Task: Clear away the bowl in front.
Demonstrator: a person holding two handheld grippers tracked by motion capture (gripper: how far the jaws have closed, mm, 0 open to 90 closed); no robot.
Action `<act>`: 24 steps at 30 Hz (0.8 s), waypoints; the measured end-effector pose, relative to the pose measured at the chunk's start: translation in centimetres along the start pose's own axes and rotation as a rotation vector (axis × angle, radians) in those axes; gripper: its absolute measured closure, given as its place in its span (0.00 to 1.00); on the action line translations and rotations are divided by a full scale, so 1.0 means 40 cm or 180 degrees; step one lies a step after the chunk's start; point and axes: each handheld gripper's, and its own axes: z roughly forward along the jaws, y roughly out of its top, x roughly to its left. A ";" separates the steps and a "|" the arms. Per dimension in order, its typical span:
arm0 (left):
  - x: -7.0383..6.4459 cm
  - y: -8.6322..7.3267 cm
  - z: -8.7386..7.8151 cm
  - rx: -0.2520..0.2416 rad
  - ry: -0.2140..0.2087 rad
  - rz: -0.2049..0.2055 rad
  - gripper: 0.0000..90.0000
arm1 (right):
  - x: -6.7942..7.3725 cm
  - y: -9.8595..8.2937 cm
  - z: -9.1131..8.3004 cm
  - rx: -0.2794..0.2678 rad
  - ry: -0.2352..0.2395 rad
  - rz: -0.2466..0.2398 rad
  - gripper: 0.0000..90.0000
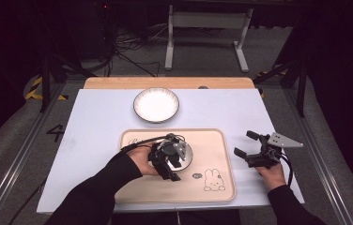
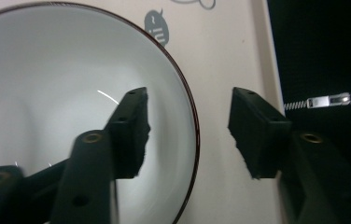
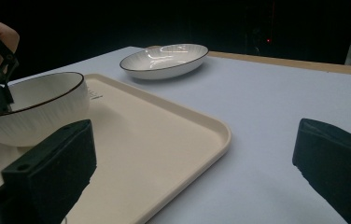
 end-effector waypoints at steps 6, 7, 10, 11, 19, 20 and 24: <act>0.000 -0.027 -0.028 -0.0477 0.0157 -0.0184 0.20 | 0.000 0.000 0.000 0.0001 -0.0002 -0.0001 0.00; -0.002 -0.033 -0.033 -0.0535 0.0244 -0.0211 0.14 | 0.000 0.000 0.000 0.0001 -0.0002 -0.0001 0.00; -0.003 -0.050 -0.050 -0.0762 0.0367 -0.0313 0.04 | 0.001 0.000 0.000 0.0003 -0.0004 -0.0004 0.00; -0.003 -0.055 -0.055 -0.0835 0.0381 -0.0343 0.04 | 0.001 0.000 0.001 0.0005 -0.0005 -0.0003 0.00; -0.008 -0.094 -0.085 -0.1320 0.0424 -0.0509 0.03 | 0.001 0.000 0.000 0.0002 -0.0005 -0.0007 0.00; -0.008 -0.099 -0.086 -0.1352 0.0421 -0.0546 0.03 | 0.001 0.000 0.000 0.0000 -0.0004 -0.0006 0.00; -0.010 -0.118 -0.088 -0.1476 0.0400 -0.0658 0.03 | 0.001 0.000 0.000 0.0001 -0.0002 -0.0008 0.00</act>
